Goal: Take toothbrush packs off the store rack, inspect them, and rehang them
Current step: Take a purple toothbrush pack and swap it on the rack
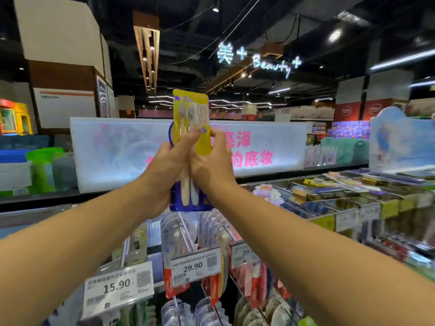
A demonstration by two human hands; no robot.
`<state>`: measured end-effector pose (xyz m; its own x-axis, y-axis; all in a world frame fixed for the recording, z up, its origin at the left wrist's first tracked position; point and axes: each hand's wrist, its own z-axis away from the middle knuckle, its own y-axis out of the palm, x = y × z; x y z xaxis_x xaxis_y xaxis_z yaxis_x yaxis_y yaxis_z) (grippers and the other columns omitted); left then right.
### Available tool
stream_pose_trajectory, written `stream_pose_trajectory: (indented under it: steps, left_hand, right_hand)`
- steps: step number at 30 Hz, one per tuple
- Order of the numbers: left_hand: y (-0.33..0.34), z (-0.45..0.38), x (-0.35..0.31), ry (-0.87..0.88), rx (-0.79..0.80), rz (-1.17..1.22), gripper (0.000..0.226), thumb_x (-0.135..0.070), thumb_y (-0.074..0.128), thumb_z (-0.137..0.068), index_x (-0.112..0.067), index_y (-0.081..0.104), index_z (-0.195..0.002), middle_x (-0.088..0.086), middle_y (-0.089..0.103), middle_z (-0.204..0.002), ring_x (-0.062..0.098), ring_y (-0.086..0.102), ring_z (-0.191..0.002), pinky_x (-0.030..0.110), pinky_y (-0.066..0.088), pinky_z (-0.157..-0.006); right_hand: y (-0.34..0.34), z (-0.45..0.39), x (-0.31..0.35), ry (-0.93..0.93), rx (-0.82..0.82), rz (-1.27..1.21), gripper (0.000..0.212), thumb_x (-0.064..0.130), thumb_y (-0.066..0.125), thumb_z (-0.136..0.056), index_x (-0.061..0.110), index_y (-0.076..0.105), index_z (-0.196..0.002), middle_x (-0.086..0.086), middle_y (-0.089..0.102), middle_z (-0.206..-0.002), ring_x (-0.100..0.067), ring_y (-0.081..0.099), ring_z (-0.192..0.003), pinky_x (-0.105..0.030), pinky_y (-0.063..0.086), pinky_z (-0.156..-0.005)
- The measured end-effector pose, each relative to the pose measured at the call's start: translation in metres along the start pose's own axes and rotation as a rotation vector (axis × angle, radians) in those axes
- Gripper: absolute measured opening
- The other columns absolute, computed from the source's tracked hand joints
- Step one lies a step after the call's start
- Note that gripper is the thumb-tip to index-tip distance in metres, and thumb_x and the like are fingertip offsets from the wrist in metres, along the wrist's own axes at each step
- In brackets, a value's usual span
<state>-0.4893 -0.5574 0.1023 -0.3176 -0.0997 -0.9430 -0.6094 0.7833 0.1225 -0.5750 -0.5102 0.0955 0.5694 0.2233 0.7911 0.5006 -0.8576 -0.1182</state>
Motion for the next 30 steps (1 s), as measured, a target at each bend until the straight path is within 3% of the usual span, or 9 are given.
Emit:
stream_pose_trajectory:
  steps: [2,7,13,18,21,22,24,26,30]
  left_hand:
    - [0.005,0.0,0.004,0.021,-0.045,-0.039,0.081,-0.078,0.068,-0.067,-0.025,0.06,-0.128,0.005,0.079,-0.107,0.024,0.079,-0.091,0.04,0.063,-0.069]
    - [0.013,-0.01,0.01,0.109,-0.178,-0.102,0.055,-0.068,0.055,-0.092,-0.02,0.06,-0.119,0.006,0.078,-0.098,0.02,0.078,-0.083,0.033,0.059,-0.064]
    - [0.019,-0.026,0.021,0.042,0.005,-0.087,0.045,-0.052,0.066,-0.093,-0.022,0.056,-0.124,0.005,0.079,-0.104,0.022,0.079,-0.081,0.037,0.065,-0.068]
    - [0.035,-0.042,0.039,0.06,-0.015,-0.093,0.044,-0.05,0.067,-0.093,-0.023,0.056,-0.126,0.005,0.078,-0.106,0.023,0.079,-0.084,0.044,0.065,-0.076]
    - [0.044,-0.047,0.045,0.03,-0.029,-0.085,0.038,-0.049,0.066,-0.095,-0.025,0.053,-0.121,0.004,0.077,-0.106,0.019,0.077,-0.081,0.035,0.063,-0.067]
    - [0.046,-0.048,0.046,0.016,-0.025,-0.071,0.036,-0.048,0.065,-0.095,-0.024,0.052,-0.119,0.005,0.076,-0.106,0.018,0.077,-0.079,0.032,0.062,-0.065]
    - [0.048,-0.049,0.047,-0.026,-0.022,-0.047,0.039,-0.048,0.065,-0.095,-0.022,0.051,-0.119,0.006,0.076,-0.107,0.017,0.076,-0.078,0.032,0.062,-0.066]
    - [0.049,-0.049,0.046,-0.067,-0.029,-0.045,0.045,-0.051,0.066,-0.093,-0.02,0.051,-0.122,0.006,0.077,-0.105,0.017,0.077,-0.076,0.032,0.062,-0.066]
    - [0.051,-0.052,0.046,-0.044,-0.046,-0.082,0.042,-0.05,0.065,-0.094,-0.021,0.051,-0.121,0.006,0.076,-0.106,0.016,0.076,-0.072,0.025,0.057,-0.052]
  right_hand:
    - [0.003,0.0,0.005,0.082,0.024,-0.121,0.064,0.07,0.06,-0.074,0.043,0.034,-0.125,-0.001,0.063,-0.12,-0.026,0.064,-0.109,-0.051,0.055,-0.095]
    - [-0.003,-0.008,0.006,0.161,0.033,-0.22,0.028,0.046,0.048,-0.089,0.042,0.042,-0.116,-0.007,0.066,-0.118,-0.032,0.068,-0.106,-0.057,0.056,-0.093]
    - [-0.033,-0.016,-0.011,0.194,0.05,-0.326,0.038,0.021,0.052,-0.101,0.035,0.049,-0.136,-0.006,0.072,-0.119,-0.029,0.073,-0.104,-0.053,0.059,-0.093]
    - [-0.062,-0.014,-0.013,0.226,0.057,-0.223,0.031,0.04,0.041,-0.105,0.03,0.066,-0.121,0.001,0.075,-0.107,-0.017,0.074,-0.092,-0.036,0.061,-0.079]
    - [-0.088,-0.025,-0.023,0.328,-0.076,-0.026,0.027,0.039,0.038,-0.106,0.023,0.057,-0.096,-0.009,0.066,-0.11,-0.024,0.066,-0.097,-0.038,0.055,-0.079]
    - [-0.098,-0.03,-0.032,0.365,-0.123,0.129,0.025,0.038,0.042,-0.102,0.019,0.055,-0.092,-0.013,0.064,-0.113,-0.03,0.064,-0.102,-0.042,0.054,-0.084]
    - [-0.121,-0.037,-0.055,0.449,-0.156,0.379,0.023,0.035,0.051,-0.093,0.012,0.055,-0.091,-0.014,0.06,-0.102,-0.033,0.062,-0.094,-0.039,0.047,-0.076]
    - [-0.141,-0.039,-0.071,0.523,-0.069,0.541,0.019,0.027,0.056,-0.091,0.012,0.05,-0.082,-0.011,0.051,-0.086,-0.027,0.049,-0.078,-0.036,0.037,-0.07]
    - [-0.156,-0.04,-0.091,0.598,0.147,0.829,0.036,0.039,0.06,-0.095,0.011,0.05,-0.075,-0.006,0.05,-0.077,-0.029,0.053,-0.085,-0.03,0.039,-0.073]
